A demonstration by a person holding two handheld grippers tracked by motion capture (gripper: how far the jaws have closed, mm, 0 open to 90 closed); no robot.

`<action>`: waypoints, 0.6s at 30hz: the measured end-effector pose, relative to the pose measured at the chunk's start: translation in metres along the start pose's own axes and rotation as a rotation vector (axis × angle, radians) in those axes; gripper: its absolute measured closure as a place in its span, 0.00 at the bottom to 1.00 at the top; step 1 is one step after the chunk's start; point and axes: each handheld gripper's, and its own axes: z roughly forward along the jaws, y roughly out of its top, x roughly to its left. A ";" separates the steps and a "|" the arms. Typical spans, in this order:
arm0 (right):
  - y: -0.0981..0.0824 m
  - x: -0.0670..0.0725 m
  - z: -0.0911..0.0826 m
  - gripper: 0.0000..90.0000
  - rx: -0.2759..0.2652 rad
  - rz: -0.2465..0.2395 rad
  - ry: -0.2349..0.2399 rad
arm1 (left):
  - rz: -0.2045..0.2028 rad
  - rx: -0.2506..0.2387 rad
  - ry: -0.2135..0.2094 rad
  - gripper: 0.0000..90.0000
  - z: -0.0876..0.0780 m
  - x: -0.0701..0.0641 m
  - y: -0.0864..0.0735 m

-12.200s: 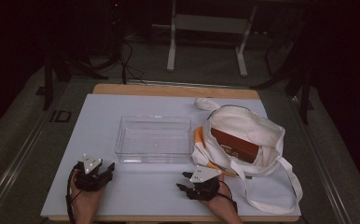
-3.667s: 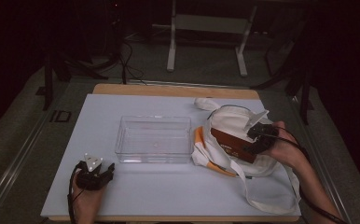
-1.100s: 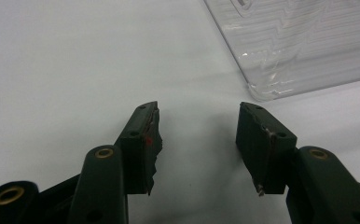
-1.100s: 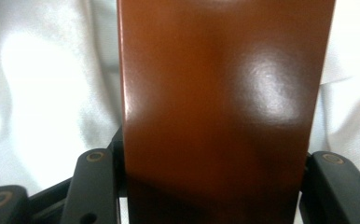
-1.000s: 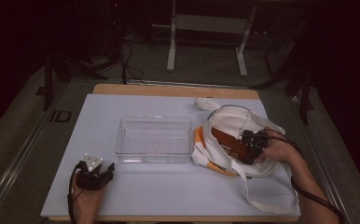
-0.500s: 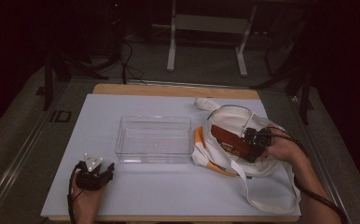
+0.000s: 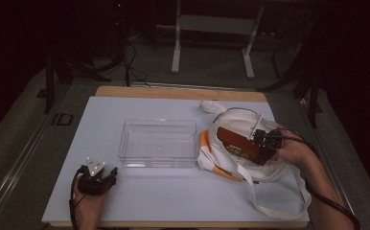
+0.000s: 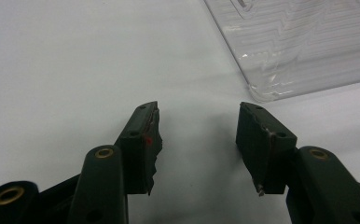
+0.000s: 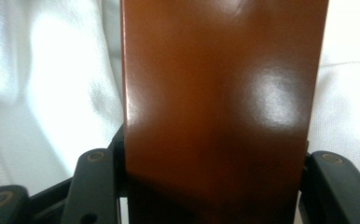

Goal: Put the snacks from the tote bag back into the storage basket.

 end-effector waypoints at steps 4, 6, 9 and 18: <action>-0.002 0.000 -0.004 0.48 -0.008 -0.006 -0.003 | 0.001 0.000 0.001 0.55 0.000 0.000 0.000; -0.003 0.000 -0.006 0.48 -0.011 -0.008 -0.006 | 0.001 0.000 0.001 0.55 0.000 0.000 0.000; -0.005 0.000 -0.010 0.48 -0.019 -0.009 -0.008 | 0.000 0.000 0.001 0.55 0.000 0.000 0.000; -0.009 0.003 -0.023 0.48 -0.023 -0.043 -0.003 | 0.001 0.000 0.000 0.55 0.000 0.000 0.000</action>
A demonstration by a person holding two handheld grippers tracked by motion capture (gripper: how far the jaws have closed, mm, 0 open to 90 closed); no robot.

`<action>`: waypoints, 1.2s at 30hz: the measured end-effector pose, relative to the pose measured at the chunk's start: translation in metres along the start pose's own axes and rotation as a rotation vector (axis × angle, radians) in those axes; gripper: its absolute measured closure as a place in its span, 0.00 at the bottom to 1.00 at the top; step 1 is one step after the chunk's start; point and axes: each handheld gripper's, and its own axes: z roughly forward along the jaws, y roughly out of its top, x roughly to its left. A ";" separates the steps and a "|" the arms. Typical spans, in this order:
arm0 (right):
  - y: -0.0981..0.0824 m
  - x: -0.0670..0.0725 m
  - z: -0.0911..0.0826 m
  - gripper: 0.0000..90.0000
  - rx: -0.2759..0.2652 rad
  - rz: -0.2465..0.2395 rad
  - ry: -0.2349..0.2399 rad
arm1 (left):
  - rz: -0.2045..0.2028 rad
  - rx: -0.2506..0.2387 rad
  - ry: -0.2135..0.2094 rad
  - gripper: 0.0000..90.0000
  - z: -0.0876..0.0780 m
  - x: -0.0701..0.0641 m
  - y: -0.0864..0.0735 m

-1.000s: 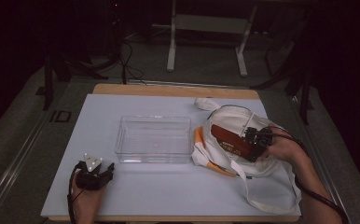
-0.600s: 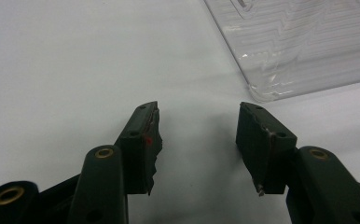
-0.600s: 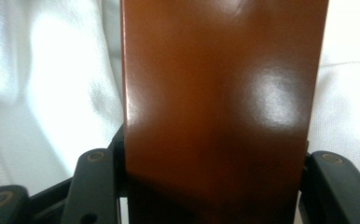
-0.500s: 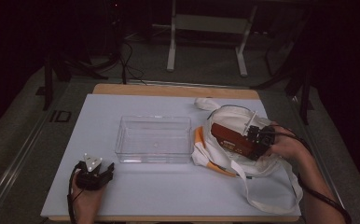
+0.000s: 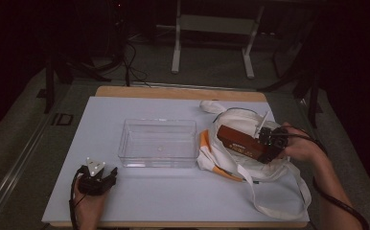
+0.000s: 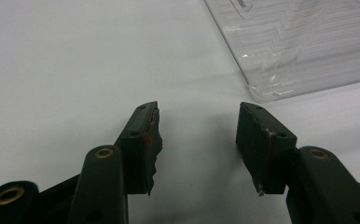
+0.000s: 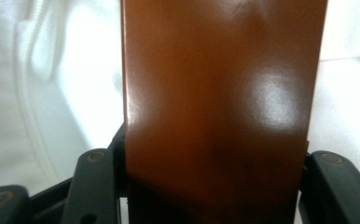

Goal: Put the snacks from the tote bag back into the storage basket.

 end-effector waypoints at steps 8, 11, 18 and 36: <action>-0.003 0.002 -0.014 0.48 -0.015 -0.019 0.000 | 0.001 0.000 0.001 0.55 0.000 0.000 0.000; -0.004 0.002 -0.019 0.48 -0.016 -0.027 -0.002 | 0.001 -0.001 0.001 0.55 0.000 0.000 0.000; -0.005 0.004 -0.031 0.48 -0.025 -0.042 -0.009 | 0.001 0.001 0.002 0.55 0.000 0.000 0.000; 0.000 0.009 -0.058 0.48 -0.050 -0.079 -0.009 | -0.003 0.001 0.003 0.55 0.000 0.000 0.000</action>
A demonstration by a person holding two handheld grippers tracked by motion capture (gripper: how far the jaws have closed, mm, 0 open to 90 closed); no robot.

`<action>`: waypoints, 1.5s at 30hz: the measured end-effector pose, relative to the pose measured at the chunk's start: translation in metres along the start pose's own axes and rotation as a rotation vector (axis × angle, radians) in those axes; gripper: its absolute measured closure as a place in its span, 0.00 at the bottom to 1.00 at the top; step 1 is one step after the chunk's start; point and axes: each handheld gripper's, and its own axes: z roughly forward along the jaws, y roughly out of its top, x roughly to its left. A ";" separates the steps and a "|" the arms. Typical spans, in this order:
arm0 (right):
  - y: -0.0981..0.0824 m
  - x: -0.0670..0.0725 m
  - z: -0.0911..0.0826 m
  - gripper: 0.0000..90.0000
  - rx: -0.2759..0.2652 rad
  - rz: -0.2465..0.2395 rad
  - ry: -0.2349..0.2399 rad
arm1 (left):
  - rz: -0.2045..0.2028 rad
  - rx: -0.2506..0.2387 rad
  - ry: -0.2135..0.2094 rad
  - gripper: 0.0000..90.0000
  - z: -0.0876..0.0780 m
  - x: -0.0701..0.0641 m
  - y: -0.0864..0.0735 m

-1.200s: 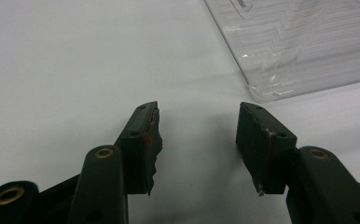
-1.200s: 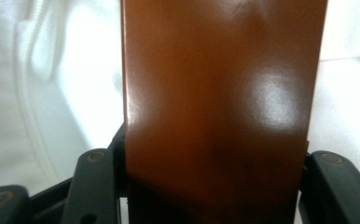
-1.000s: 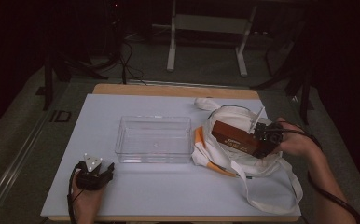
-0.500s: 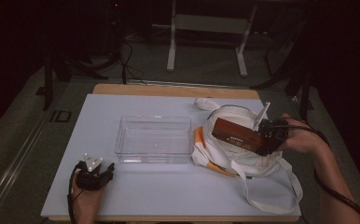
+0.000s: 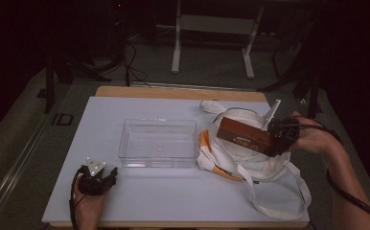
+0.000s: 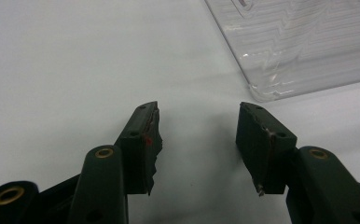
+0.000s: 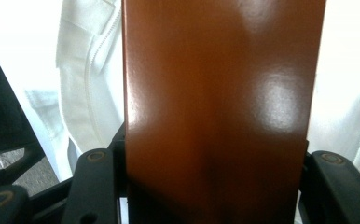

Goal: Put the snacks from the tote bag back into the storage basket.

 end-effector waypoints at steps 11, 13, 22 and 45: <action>0.014 0.002 -0.002 0.48 -0.011 -0.031 0.000 | 0.000 0.000 -0.003 0.55 0.000 0.000 0.000; 0.016 0.003 -0.002 0.48 -0.019 -0.034 0.006 | 0.000 -0.001 -0.002 0.55 0.000 0.000 0.000; 0.032 0.007 0.000 0.48 -0.032 -0.063 0.016 | 0.000 -0.001 -0.003 0.55 0.000 0.001 0.000; 0.073 0.016 -0.007 0.48 -0.051 -0.133 0.022 | -0.001 -0.003 -0.005 0.55 0.000 0.001 0.000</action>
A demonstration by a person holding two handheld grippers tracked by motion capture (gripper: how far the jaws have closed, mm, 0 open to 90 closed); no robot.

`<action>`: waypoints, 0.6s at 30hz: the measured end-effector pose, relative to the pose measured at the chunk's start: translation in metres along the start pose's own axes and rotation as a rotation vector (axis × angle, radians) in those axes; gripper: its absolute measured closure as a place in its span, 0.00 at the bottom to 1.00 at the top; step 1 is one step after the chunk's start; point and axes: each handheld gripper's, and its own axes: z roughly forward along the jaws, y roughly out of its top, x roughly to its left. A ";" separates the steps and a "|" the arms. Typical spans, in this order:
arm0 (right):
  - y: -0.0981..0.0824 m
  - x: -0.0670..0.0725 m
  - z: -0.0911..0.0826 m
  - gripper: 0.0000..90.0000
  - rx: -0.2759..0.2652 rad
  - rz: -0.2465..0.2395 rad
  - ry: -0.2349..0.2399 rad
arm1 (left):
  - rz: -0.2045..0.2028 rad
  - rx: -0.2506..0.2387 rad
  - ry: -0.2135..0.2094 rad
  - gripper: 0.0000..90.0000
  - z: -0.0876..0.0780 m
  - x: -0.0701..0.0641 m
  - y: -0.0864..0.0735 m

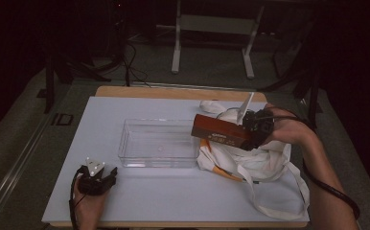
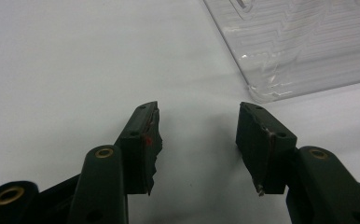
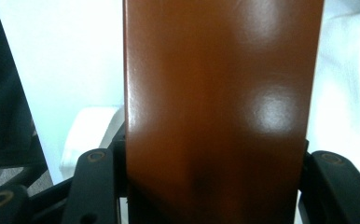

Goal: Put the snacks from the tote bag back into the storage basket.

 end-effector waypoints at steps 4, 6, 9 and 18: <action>0.005 0.000 0.000 0.48 0.001 -0.008 0.002 | -0.001 0.000 0.000 0.55 0.000 0.000 0.000; 0.007 0.001 0.000 0.48 0.001 -0.012 0.003 | -0.001 0.000 -0.001 0.55 0.000 0.000 0.000; 0.011 0.001 0.001 0.48 0.000 -0.020 0.003 | -0.001 0.000 -0.001 0.55 0.000 0.000 0.000; 0.026 0.004 0.004 0.48 -0.004 -0.044 0.010 | -0.004 -0.001 -0.003 0.55 0.000 0.000 0.000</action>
